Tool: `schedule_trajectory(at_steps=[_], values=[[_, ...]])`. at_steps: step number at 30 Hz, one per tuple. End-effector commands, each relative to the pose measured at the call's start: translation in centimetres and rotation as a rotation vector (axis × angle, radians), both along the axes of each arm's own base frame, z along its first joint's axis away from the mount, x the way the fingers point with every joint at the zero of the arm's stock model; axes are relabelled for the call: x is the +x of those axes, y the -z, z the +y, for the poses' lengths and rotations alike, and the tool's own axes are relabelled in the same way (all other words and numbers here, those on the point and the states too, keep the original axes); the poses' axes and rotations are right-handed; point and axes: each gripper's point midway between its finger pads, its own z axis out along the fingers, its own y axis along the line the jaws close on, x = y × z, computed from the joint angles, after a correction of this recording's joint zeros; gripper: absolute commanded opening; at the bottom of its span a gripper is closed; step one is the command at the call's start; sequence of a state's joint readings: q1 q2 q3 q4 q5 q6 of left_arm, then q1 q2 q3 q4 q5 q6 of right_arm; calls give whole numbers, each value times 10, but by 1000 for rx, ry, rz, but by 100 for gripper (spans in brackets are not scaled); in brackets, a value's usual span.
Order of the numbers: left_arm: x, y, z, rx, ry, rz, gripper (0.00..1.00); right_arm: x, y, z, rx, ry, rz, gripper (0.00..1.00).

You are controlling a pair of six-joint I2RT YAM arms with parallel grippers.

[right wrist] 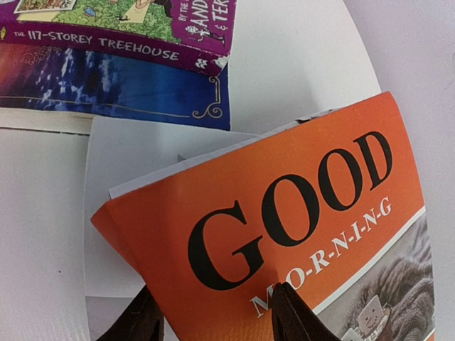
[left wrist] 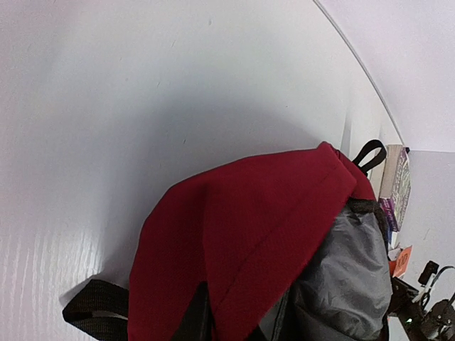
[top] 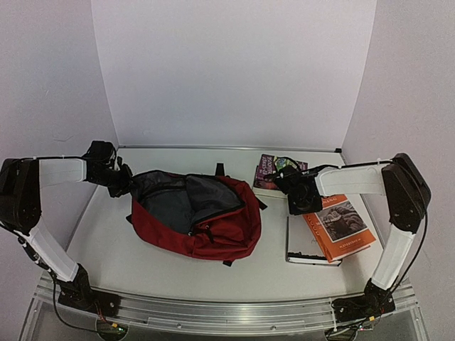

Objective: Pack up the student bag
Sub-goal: Pick up the book from the center of the board.

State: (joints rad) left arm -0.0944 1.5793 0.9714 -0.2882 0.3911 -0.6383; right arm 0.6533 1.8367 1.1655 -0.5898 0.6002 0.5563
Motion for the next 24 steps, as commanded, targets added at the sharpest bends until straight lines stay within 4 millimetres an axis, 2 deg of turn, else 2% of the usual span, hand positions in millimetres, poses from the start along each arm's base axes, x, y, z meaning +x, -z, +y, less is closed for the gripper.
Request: schedule_trajectory(at_steps=[1,7,10,13,17,20,24], values=[[13,-15,3,1,7,-60,19,-5,7,-11,-56,36,28,26],[-4,-19,13,52,-16,-49,63,0,-10,-10,-49,35,-14,0],[-14,-30,18,92,-25,-62,75,3,-26,-6,-11,32,-52,0],[-25,-45,19,109,-27,-81,80,7,-53,3,70,7,-111,0],[-37,-70,1,46,2,-125,82,7,-88,31,258,-108,-182,0],[-44,-88,-27,-47,59,-165,81,5,-109,53,397,-201,-229,0],[-50,-106,-80,-201,159,-185,79,2,-121,74,488,-272,-270,0]])
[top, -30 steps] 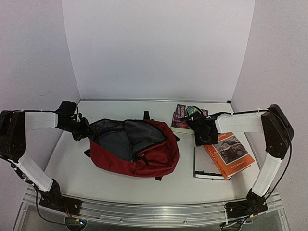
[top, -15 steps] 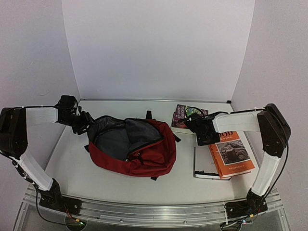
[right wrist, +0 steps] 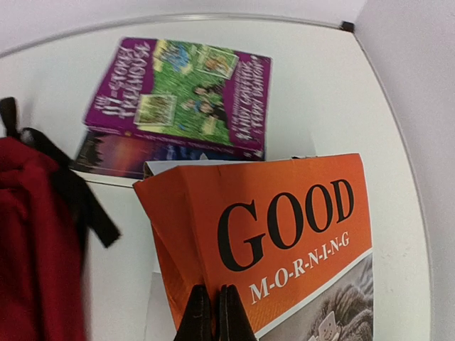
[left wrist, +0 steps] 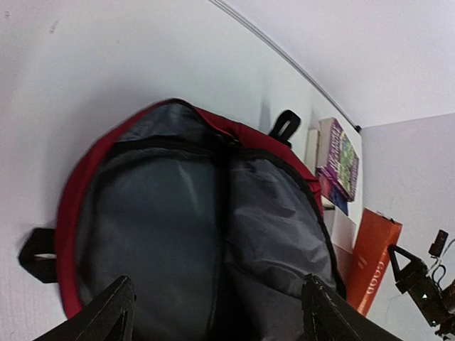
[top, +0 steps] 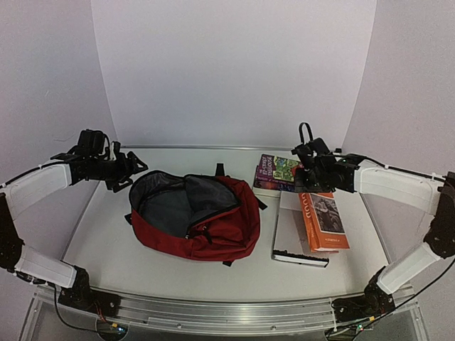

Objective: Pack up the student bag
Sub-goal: Pick up the book from the center of the board.

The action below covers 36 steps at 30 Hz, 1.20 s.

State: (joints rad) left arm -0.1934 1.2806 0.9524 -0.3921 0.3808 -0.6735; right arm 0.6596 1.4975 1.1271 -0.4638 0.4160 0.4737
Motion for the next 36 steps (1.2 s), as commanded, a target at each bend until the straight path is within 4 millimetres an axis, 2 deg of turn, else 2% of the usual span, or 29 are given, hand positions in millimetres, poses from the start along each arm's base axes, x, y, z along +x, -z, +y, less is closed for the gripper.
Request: schedule_trajectory(at_steps=[1,4,7,10,14,19,25,30,36], values=[[-7,-25,-63,-180,132,-28,79,1,-21,43,152,-141,-84,0],[-10,-33,-102,-232,211,-34,79,-4,-44,61,163,-175,-168,0],[-13,-44,-131,-281,269,-46,80,-18,-71,84,139,-218,-264,0],[-15,-56,-151,-352,321,-62,81,-30,-91,109,120,-280,-347,0],[-18,-70,-167,-443,376,-69,82,-47,-105,149,149,-399,-404,0],[-19,-69,-170,-478,382,-50,86,-63,-105,193,163,-518,-432,0],[-23,-54,-185,-542,436,19,87,-84,-99,238,166,-641,-440,0],[-23,-50,-194,-584,472,45,90,-96,-89,261,143,-708,-432,0],[-22,-42,-202,-586,489,78,94,-108,-80,279,112,-769,-428,0]])
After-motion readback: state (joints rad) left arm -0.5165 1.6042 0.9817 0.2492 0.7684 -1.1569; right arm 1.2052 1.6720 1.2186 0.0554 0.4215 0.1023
